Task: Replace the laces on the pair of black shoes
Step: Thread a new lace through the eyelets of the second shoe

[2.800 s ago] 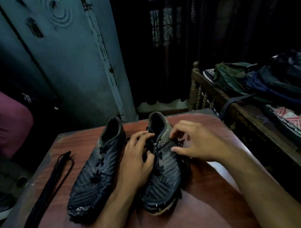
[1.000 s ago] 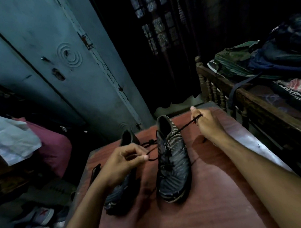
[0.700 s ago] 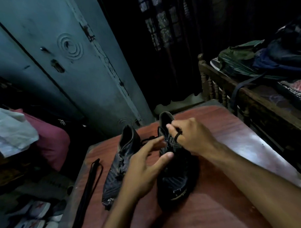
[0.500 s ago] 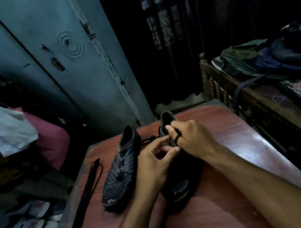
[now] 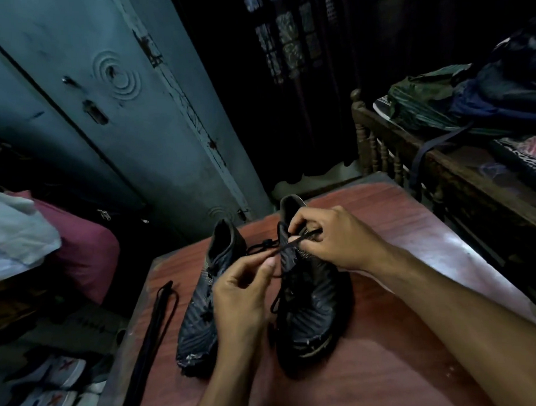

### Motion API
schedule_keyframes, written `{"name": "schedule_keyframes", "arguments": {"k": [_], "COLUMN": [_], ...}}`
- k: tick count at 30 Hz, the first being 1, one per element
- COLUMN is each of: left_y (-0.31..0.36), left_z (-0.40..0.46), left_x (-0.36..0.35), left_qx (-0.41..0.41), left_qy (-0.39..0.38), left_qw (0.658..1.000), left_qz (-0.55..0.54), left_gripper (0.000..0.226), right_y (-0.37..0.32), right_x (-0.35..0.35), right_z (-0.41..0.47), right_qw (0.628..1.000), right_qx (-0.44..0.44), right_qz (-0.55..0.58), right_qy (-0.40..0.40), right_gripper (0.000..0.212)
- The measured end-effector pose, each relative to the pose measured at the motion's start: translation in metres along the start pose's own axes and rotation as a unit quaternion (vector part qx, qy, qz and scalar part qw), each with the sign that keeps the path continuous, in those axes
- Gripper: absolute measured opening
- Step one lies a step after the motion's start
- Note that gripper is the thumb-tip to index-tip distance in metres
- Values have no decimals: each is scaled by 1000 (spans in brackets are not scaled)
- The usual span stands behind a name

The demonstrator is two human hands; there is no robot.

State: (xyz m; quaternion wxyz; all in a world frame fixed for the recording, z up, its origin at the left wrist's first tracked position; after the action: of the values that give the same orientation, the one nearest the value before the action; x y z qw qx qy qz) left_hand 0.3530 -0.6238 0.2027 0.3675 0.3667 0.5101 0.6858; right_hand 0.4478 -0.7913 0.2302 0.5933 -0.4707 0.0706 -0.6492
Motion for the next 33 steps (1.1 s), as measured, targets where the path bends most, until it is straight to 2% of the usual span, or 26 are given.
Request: {"name": "schedule_keyframes", "arguments": {"k": [4, 6, 8, 10, 12, 16, 21, 24, 27, 33], "left_y": [0, -1, 9, 23, 26, 22, -12, -28, -29, -35], "left_z": [8, 6, 4, 6, 14, 38, 43, 45, 45, 49], "left_x": [28, 23, 9, -13, -34, -46, -41, -38, -39, -44], "left_qx": [-16, -15, -53, -107, -123, -113, -62, -51, -54, -84], "left_qy": [14, -21, -61, -114, -151, -130, -80, -58, -49, -59], "left_qw": [998, 995, 986, 972, 967, 980, 995, 997, 997, 992], "left_qz": [63, 93, 146, 175, 162, 104, 8, -19, -15, 73], "left_gripper": [15, 17, 31, 42, 39, 18, 22, 27, 21, 9], "right_y": [-5, -10, -17, -18, -14, -6, 19, 31, 37, 49], "right_x": [-6, -11, -15, -18, -19, -11, -1, -10, -18, -23], "right_z": [0, 1, 2, 2, 1, 1, 1, 0, -3, -3], "right_qw": [995, 994, 994, 993, 988, 981, 997, 998, 995, 989], "right_qx": [-15, -14, 6, 12, -2, -12, -23, -44, -68, -86], "right_qz": [75, 80, 71, 89, 134, 185, 72, 11, 10, 83], "right_qy": [-61, -77, -83, -82, -81, -50, 2, -41, -72, -88], "right_gripper": [10, 18, 26, 25, 21, 20, 20, 30, 29, 26]}}
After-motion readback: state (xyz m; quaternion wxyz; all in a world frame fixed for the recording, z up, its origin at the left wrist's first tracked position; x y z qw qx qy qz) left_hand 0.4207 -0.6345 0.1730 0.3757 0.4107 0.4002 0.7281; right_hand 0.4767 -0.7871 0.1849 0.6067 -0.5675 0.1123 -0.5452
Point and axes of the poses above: each hand's wrist, its own z-axis towards the middle knuckle, its own x-axis out of the back of the hand, y = z × x, the point moved 10 cm from there along z, towards the middle knuckle, and after that the axes turned 3 degrees about x, right-handed, at the moved point
